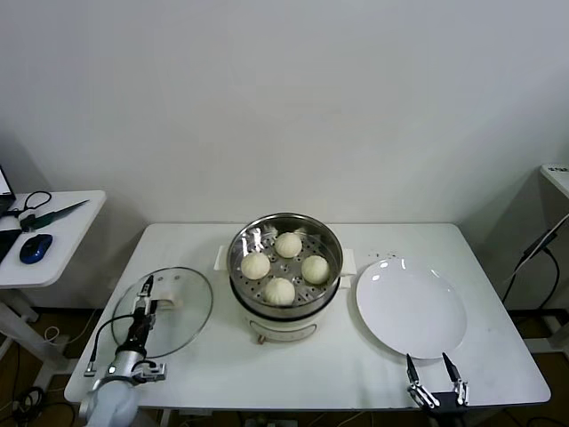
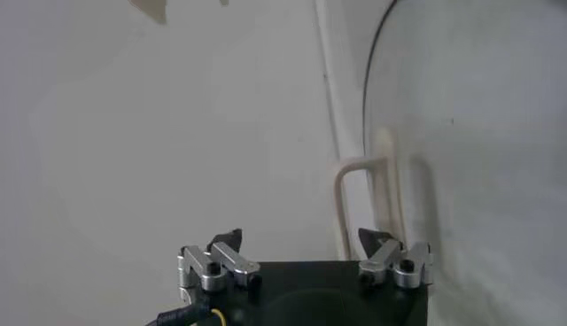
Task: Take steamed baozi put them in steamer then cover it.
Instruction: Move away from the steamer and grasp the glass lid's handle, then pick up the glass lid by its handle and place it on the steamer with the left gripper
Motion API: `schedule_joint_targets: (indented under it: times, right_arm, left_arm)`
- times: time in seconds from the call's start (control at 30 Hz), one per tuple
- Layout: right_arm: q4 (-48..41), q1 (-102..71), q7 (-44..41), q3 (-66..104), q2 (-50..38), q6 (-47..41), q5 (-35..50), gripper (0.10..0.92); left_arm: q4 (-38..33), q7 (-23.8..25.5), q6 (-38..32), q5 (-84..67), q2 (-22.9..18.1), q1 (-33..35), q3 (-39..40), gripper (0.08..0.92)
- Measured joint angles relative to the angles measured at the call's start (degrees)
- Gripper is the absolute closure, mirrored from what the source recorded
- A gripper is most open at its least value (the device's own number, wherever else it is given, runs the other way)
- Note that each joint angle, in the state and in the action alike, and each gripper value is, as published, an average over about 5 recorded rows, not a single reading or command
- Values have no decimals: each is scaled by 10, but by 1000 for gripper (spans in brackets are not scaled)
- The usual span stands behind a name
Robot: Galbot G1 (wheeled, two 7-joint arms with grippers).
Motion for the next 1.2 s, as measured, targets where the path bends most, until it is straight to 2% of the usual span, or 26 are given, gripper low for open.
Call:
schedule_joint_targets:
  times: [0.13,0.77,0.87,1.0,1.2]
  right_arm:
    - [3,-1,2,-2,3,-1,-1,203]
    - [7,0,3,-5,13,-1,-3,203]
    - [8,0,3,-5,14,-1,-2,203]
    - [10,0,3,-7,15,-1,-1,203]
    - [15,-5,4,-10,15,3,-2,203]
  left_arm:
    - [4,7,-2,-1,0,-1,3,268]
    - [4,32,19,-20,-10,2,5,814]
    - [-6,36,23,-31,-9,6,6,850]
    - [-29,45,30,-51,-4,13,8,853]
    - [-102,79,54,-101,16,30,16,855]
